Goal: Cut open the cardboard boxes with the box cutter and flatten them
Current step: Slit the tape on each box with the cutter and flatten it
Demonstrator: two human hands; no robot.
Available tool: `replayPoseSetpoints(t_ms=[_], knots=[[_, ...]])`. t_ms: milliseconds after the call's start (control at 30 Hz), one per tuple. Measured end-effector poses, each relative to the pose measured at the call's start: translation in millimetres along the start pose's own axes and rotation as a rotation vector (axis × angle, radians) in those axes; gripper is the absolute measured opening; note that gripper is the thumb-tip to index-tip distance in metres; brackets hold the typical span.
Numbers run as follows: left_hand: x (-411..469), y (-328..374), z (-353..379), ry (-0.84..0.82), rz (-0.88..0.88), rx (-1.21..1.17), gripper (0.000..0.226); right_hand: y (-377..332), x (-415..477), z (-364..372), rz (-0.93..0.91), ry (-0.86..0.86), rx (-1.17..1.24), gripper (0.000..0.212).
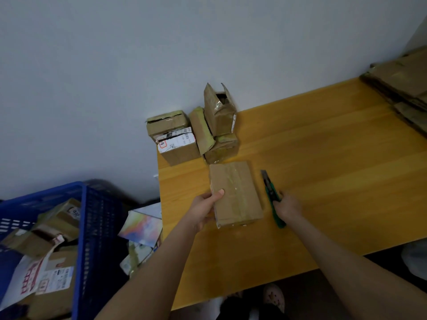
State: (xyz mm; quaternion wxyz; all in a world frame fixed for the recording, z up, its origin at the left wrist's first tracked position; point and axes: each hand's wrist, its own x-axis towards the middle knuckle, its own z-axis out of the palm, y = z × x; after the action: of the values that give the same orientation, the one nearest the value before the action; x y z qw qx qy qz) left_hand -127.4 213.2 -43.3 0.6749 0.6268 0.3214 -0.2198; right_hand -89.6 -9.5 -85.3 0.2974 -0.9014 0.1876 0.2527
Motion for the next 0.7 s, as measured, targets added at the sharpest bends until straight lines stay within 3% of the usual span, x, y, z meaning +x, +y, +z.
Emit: replayPoseSetpoints(t_ms=[100, 200, 300, 400, 567, 700], knots=[[-2.7, 10.1, -1.0, -0.014, 0.038, 0.027, 0.051, -19.1, -11.4, -15.8, -0.149, -0.01, 0.27, 0.06], [-7.5, 24.6, 1.8, -0.046, 0.079, 0.028, 0.045, -45.9, -24.8, -30.3, -0.144, -0.282, 0.594, 0.092], [-15.4, 38.8, 5.6, -0.107, 0.12, 0.051, 0.041, -58.4, -35.3, -42.2, -0.076, -0.426, 0.67, 0.079], [-19.9, 46.8, 4.2, -0.114, 0.139, 0.063, 0.04, -64.8, -45.1, -52.4, -0.094, -0.398, 0.691, 0.057], [-25.8, 53.3, 8.9, -0.062, 0.183, 0.057, 0.045, -72.2, -52.9, -60.1, -0.155, -0.265, 0.654, 0.046], [-29.1, 59.9, 17.3, 0.023, 0.308, 0.199, 0.072, -76.8, -48.9, -53.3, -0.158, -0.125, 0.609, 0.058]])
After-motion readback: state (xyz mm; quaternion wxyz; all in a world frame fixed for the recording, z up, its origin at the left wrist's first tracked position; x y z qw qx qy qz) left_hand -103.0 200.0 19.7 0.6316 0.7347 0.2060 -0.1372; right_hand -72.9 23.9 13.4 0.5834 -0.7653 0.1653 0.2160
